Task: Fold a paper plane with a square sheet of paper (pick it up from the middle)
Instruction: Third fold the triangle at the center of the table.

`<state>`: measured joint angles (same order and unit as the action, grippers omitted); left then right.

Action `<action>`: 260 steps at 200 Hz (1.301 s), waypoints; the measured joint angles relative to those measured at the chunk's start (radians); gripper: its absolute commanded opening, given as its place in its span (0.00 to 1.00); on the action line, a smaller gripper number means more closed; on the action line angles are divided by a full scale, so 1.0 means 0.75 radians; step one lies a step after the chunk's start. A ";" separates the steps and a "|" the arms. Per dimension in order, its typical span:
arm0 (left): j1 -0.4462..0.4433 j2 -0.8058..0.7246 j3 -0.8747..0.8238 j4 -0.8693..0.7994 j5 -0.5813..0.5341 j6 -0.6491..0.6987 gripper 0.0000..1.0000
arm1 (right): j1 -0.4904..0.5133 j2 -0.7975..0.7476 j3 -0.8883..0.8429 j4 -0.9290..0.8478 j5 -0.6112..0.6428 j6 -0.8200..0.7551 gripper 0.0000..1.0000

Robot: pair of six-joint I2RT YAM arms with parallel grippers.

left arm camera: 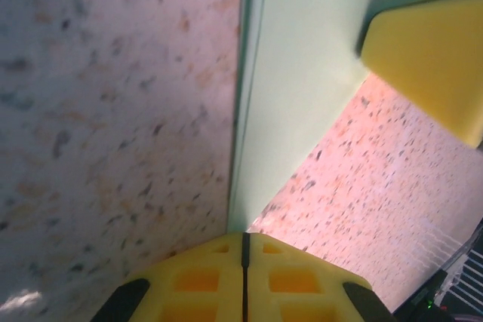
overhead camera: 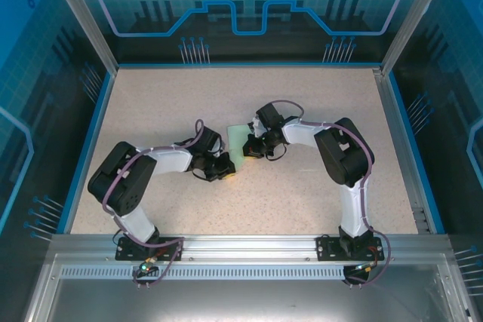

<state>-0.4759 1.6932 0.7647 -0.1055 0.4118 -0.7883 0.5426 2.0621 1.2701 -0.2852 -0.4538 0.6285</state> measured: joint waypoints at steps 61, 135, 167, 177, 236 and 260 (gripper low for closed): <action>0.000 -0.093 0.027 -0.137 -0.006 -0.003 0.07 | -0.003 0.000 0.002 0.001 -0.003 0.000 0.02; 0.000 0.061 0.130 0.010 -0.052 -0.083 0.06 | -0.010 0.002 0.006 0.001 -0.004 0.001 0.02; 0.000 0.096 0.130 0.008 -0.055 -0.094 0.05 | -0.013 0.002 0.009 0.002 -0.005 0.000 0.02; 0.000 0.096 0.129 0.008 -0.056 -0.094 0.05 | -0.013 0.002 0.009 0.003 -0.009 0.000 0.03; 0.000 0.096 0.129 0.004 -0.066 -0.094 0.03 | 0.022 -0.048 0.009 0.009 0.001 0.006 0.03; 0.000 0.096 0.129 0.004 -0.066 -0.094 0.03 | 0.048 -0.048 0.005 0.019 -0.005 0.026 0.02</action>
<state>-0.4759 1.7649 0.8616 -0.1024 0.3626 -0.8585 0.5789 2.0258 1.2739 -0.2707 -0.4576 0.6479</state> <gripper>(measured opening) 0.047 0.041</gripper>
